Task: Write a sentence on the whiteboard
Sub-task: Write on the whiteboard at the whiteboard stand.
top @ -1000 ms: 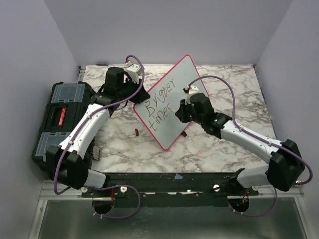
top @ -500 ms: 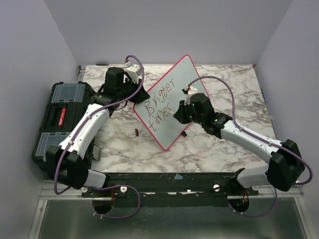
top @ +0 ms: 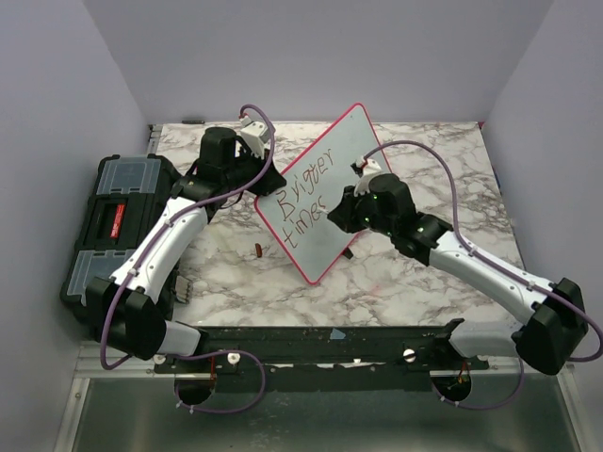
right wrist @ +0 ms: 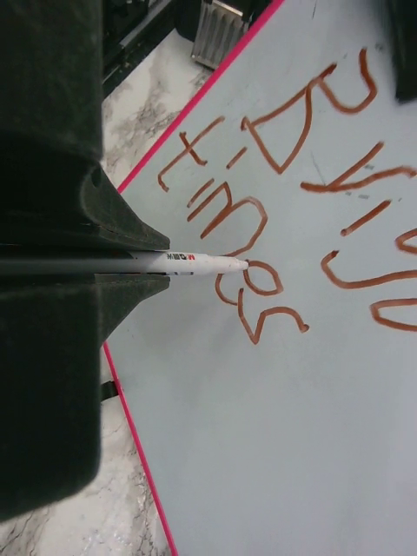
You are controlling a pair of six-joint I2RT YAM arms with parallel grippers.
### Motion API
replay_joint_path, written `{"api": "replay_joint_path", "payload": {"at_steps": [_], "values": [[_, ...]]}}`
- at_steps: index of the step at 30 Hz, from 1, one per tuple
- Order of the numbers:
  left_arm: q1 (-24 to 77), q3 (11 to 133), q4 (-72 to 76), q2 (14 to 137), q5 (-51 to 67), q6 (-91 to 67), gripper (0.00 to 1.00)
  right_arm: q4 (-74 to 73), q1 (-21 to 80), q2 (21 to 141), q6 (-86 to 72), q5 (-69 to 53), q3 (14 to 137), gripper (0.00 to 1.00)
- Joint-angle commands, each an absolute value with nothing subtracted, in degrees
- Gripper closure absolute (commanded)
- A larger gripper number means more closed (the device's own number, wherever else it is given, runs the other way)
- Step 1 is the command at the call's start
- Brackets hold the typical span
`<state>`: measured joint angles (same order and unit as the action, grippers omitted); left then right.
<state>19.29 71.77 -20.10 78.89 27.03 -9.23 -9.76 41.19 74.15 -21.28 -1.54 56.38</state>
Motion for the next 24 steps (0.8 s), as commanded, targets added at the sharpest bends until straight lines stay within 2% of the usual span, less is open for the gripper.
{"api": "replay_joint_path", "payload": {"at_steps": [1,11,24], "values": [[19.42,71.19,-17.89,76.93,25.26,-4.32,1.0,-12.07,41.57,69.04,-21.84,2.22,58.9,0.99],[19.38,70.32,-18.02,75.16,25.14,-3.83,1.0,-13.86,41.57,66.3,-19.32,10.41,56.08,0.99],[19.42,69.18,-18.2,74.3,24.55,-3.47,1.0,-13.72,41.55,67.26,-17.58,12.86,55.76,0.99]]}}
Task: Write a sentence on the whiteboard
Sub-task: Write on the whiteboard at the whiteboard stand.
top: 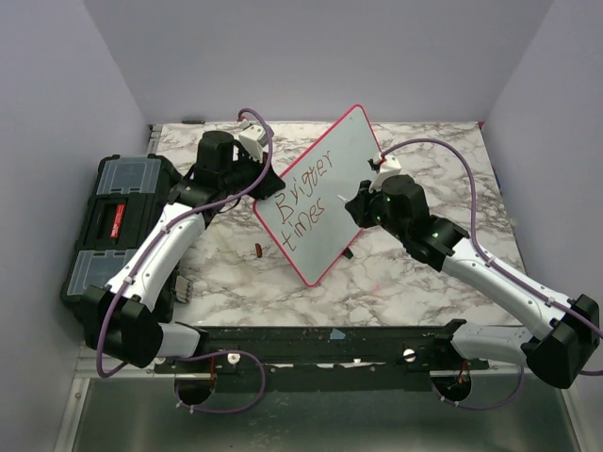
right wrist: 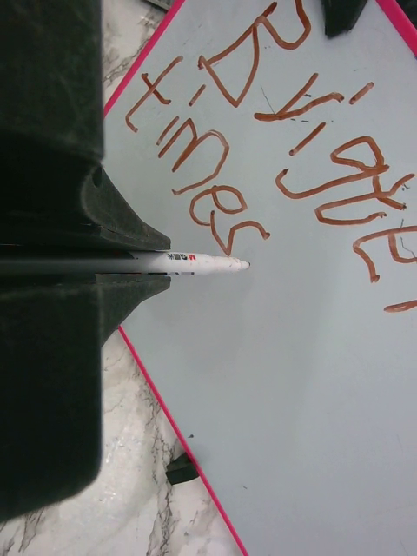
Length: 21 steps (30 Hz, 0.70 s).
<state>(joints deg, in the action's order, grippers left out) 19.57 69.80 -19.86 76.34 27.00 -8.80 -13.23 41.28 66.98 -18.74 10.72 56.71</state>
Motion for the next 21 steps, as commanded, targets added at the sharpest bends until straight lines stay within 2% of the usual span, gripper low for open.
{"api": "replay_joint_path", "payload": {"at_steps": [1,21], "values": [[19.43,69.04,-18.19,74.11,24.36,-3.44,1.0,-13.63,41.57,67.27,-17.47,12.99,55.65,0.99],[19.51,67.32,-16.04,72.85,20.03,-4.22,1.0,-14.33,41.57,66.36,-17.45,13.46,55.43,0.99]]}}
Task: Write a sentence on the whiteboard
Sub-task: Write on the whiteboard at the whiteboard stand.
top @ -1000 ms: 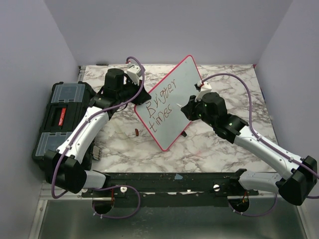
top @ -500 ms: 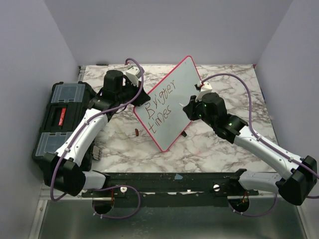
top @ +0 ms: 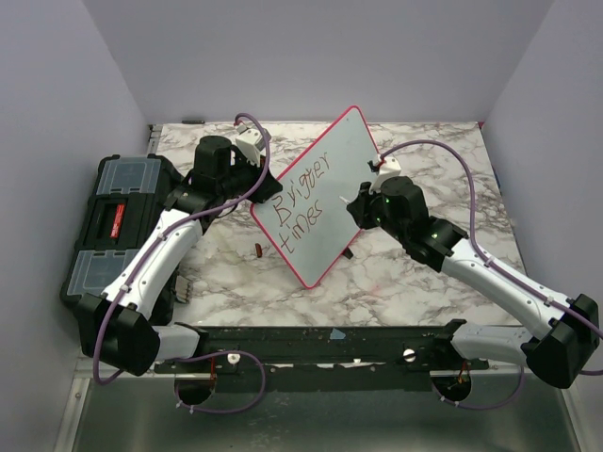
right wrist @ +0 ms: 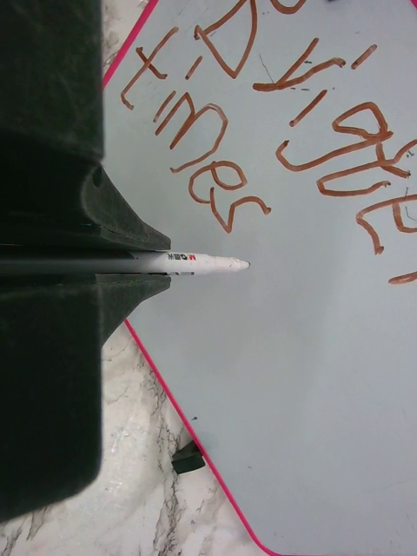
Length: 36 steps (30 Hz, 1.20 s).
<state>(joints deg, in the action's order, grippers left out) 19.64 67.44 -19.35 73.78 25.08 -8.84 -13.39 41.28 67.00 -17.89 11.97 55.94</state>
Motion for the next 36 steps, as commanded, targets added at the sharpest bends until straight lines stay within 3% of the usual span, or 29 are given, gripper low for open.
{"api": "replay_joint_path", "payload": {"at_steps": [1,36], "values": [[19.51,67.3,-16.01,72.92,20.04,-4.29,1.0,-14.33,41.55,66.27,-17.57,13.44,55.31,0.99],[19.5,67.01,-16.44,74.22,22.76,-3.04,1.0,-9.38,33.92,75.14,-19.77,5.73,60.74,0.99]]}}
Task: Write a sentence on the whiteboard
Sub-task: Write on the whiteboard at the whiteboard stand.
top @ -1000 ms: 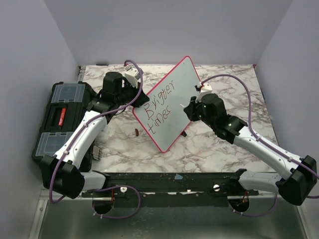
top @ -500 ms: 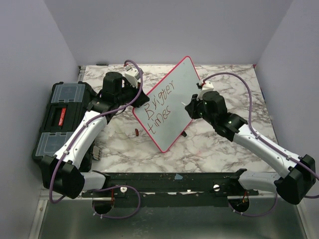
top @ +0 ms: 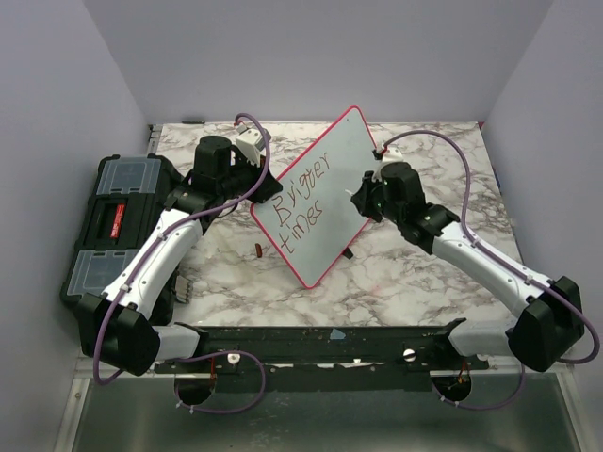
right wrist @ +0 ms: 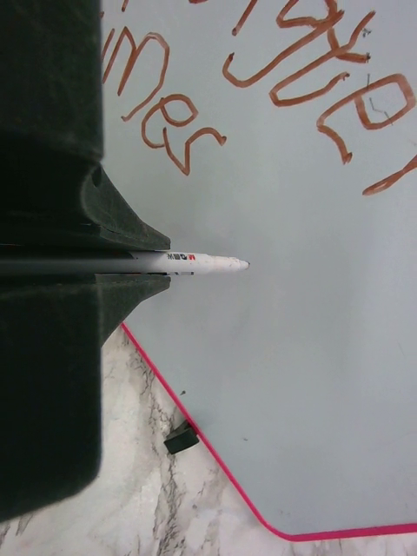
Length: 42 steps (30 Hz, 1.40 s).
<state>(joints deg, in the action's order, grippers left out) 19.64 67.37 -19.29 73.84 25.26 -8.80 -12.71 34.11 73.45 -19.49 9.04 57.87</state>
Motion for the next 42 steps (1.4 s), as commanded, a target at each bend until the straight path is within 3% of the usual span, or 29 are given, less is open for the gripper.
{"api": "replay_joint_path", "payload": {"at_steps": [1,17,28,42], "values": [[19.47,67.02,-16.48,74.27,22.8,-2.99,1.0,-9.04,33.93,75.76,-19.76,5.35,61.02,0.99],[19.51,67.47,-16.96,74.86,22.7,-2.86,1.0,-7.35,33.92,81.73,-18.63,3.78,63.81,0.99],[19.51,67.68,-17.14,75.04,22.65,-2.79,1.0,-7.34,33.91,82.48,-16.8,-5.18,63.31,0.99],[19.51,67.81,-17.25,74.84,22.78,-2.8,1.0,-8.57,33.92,81.18,-17.7,-6.28,59.31,0.99]]}}
